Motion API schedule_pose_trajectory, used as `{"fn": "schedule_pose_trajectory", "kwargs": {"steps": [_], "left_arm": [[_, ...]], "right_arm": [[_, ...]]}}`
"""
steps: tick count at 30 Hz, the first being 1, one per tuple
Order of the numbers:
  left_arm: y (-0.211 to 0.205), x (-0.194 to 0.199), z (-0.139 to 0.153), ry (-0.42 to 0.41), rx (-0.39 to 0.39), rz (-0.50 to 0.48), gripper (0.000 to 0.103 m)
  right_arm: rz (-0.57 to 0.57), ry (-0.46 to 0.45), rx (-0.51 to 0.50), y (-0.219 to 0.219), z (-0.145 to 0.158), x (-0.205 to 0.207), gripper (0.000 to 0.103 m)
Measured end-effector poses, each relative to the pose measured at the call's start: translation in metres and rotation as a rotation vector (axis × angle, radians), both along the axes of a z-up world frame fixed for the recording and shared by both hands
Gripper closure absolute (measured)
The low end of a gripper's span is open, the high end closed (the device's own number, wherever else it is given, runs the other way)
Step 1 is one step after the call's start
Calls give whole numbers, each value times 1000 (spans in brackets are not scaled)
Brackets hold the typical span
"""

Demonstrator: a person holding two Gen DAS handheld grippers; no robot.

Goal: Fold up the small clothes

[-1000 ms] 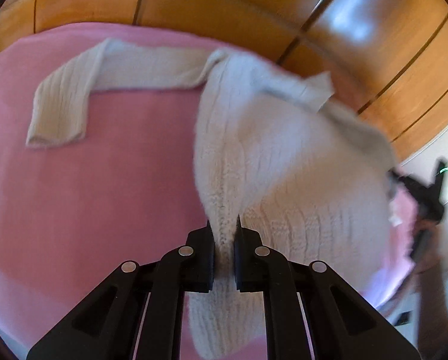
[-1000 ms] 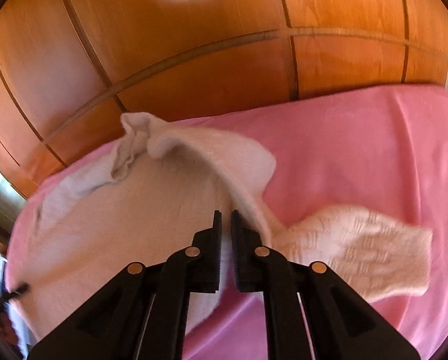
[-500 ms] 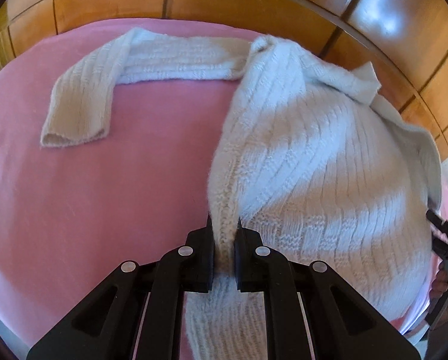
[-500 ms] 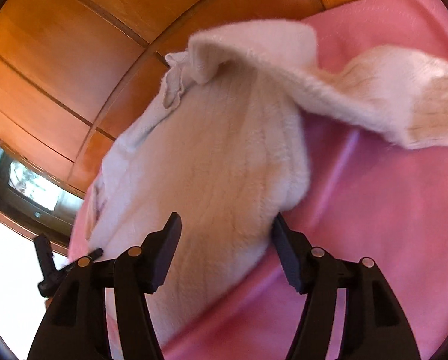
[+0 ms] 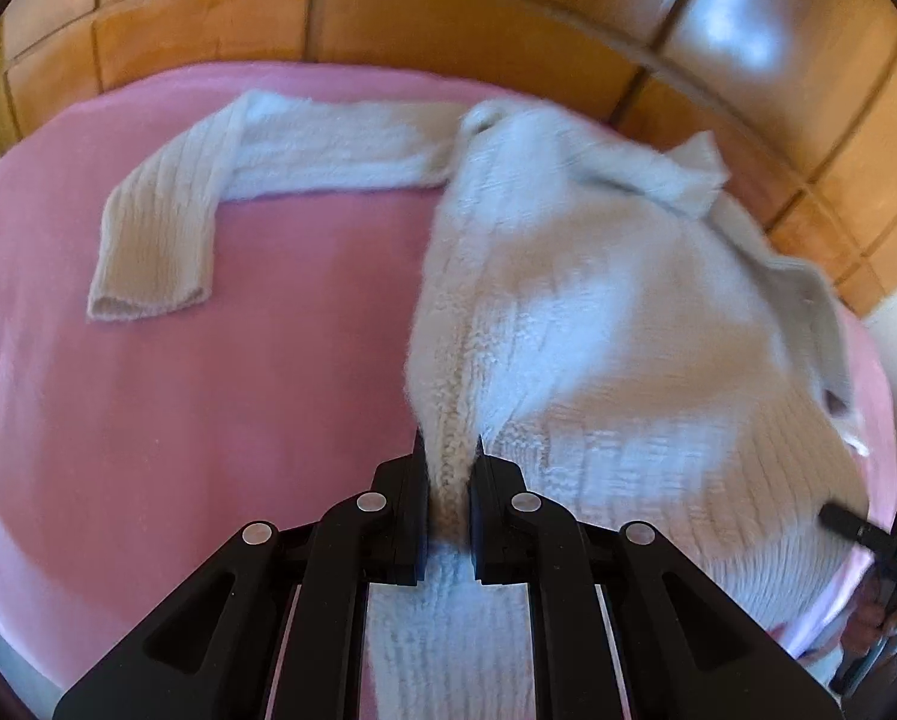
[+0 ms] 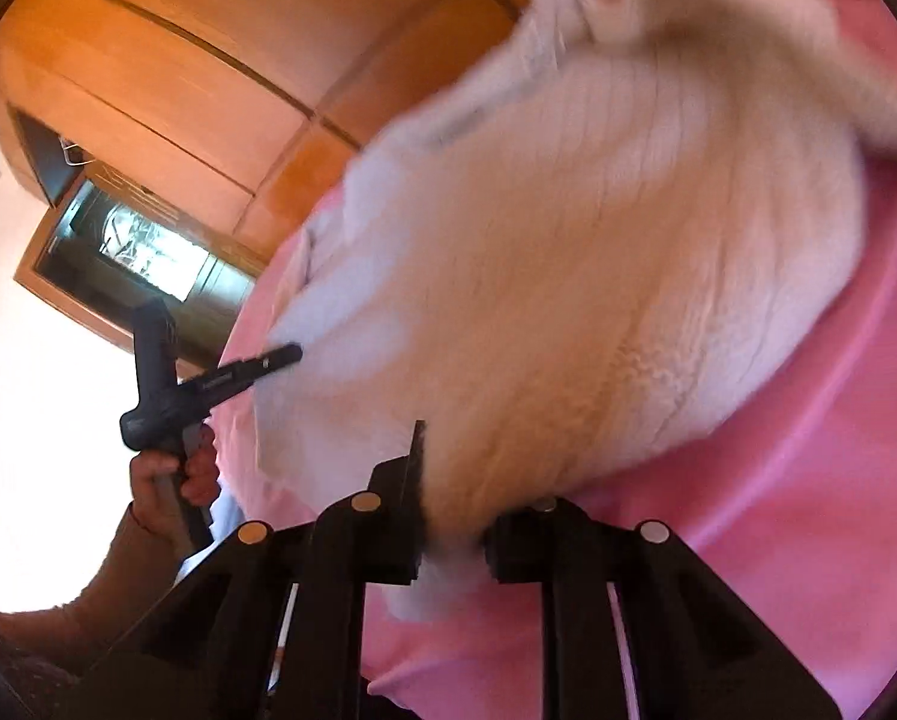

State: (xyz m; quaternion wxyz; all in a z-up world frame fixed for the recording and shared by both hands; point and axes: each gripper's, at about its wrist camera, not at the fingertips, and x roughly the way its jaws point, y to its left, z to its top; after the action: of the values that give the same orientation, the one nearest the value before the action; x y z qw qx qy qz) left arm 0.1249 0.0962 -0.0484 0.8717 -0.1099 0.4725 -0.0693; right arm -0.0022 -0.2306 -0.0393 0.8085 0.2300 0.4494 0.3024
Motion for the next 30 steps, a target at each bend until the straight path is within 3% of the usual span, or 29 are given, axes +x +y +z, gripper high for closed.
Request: {"fn": "schedule_pose_trajectory", "kwargs": {"steps": [4,7,9,10,13,15,19,21,25,28,29,30], "left_arm": [[-6,-29,27,-35,-65,-55,94],[-4,-52,31,-24,-77,-70,94],[2,-61,18,2,-8,-32,94],[4,-60,12,15,28,-10,94],[14,-55,-13,64,70,34,94],[11,-52,-23,79,87,32,94],[2,-49,-26,69,118,16,94],[1,-49,-27,65,132,12,94],[8,-46,-26,71,98,18,94],[7,-48,-24,58,103,5,94],[6,-50,-23,49,108,-3,94],[5,-51,-22,42,108,-10,94]], "right_arm": [[0,-139,-90,-14,67,-32,90],[59,-156,-98,-22,90,-55,82],[54,-158,-79,-33,87,-61,48],[26,-159,-79,-40,83,-62,45],[-80,-97,-88,-63,56,-48,45],[-172,-30,-149,-68,27,-26,45],[-221,77,-160,-64,-24,6,48],[-226,99,-103,-56,-41,18,49],[-209,110,126,-54,-62,33,49],[-90,128,140,-37,-58,26,55],[-57,135,113,-32,-57,25,66],[-47,139,72,-29,-56,21,87]]}}
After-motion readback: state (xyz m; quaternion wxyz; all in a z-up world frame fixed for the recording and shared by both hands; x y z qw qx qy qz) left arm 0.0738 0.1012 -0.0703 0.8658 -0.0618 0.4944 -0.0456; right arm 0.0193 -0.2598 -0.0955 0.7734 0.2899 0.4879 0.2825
